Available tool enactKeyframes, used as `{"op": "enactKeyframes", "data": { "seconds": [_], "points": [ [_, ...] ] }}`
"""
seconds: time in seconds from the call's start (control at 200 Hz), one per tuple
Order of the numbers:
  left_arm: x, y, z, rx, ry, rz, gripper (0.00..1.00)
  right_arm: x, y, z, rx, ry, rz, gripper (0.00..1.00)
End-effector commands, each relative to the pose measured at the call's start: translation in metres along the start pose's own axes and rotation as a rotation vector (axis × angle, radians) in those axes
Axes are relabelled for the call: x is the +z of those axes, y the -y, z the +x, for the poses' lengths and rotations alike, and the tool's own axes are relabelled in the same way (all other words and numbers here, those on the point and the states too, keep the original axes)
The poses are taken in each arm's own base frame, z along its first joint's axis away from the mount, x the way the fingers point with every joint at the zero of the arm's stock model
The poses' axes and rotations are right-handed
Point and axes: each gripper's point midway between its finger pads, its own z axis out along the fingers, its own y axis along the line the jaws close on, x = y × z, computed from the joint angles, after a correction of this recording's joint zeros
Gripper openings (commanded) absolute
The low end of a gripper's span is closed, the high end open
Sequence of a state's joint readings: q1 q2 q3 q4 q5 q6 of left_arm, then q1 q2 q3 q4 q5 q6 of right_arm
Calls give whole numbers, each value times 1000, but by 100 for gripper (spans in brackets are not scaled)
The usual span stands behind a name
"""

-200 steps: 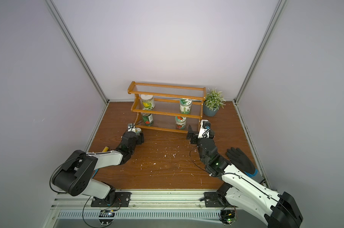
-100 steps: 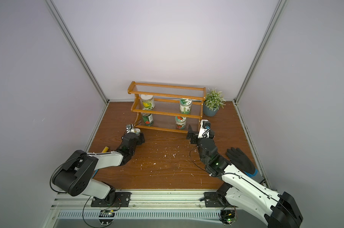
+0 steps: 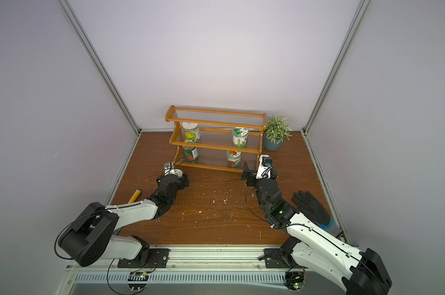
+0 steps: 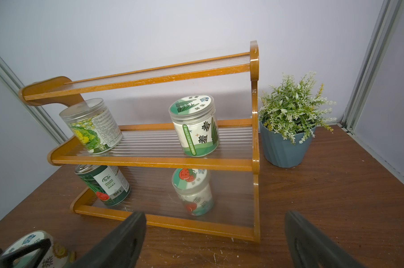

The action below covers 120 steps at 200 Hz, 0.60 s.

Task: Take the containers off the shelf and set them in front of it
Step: Place the container at the center of the board.

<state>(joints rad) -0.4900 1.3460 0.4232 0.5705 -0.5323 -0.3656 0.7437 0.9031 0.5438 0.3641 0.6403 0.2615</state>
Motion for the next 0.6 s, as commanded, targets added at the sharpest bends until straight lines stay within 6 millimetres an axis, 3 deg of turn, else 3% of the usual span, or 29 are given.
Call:
{"op": "enactKeyframes", "data": {
  "seconds": [0.0, 0.155, 0.29, 0.596],
  "points": [
    [-9, -1, -26, 32, 43, -27, 100, 6, -9, -15, 11, 30, -20, 99],
    [-23, 2, -61, 50, 109, 0, 100, 21, -20, -21, -23, 26, -46, 99],
    [-36, 17, -84, 87, 136, 95, 100, 42, -30, -20, -88, 4, -67, 99],
    [-60, 60, -94, 119, 128, 402, 100, 92, -35, -24, -156, 7, -76, 99]
  ]
}}
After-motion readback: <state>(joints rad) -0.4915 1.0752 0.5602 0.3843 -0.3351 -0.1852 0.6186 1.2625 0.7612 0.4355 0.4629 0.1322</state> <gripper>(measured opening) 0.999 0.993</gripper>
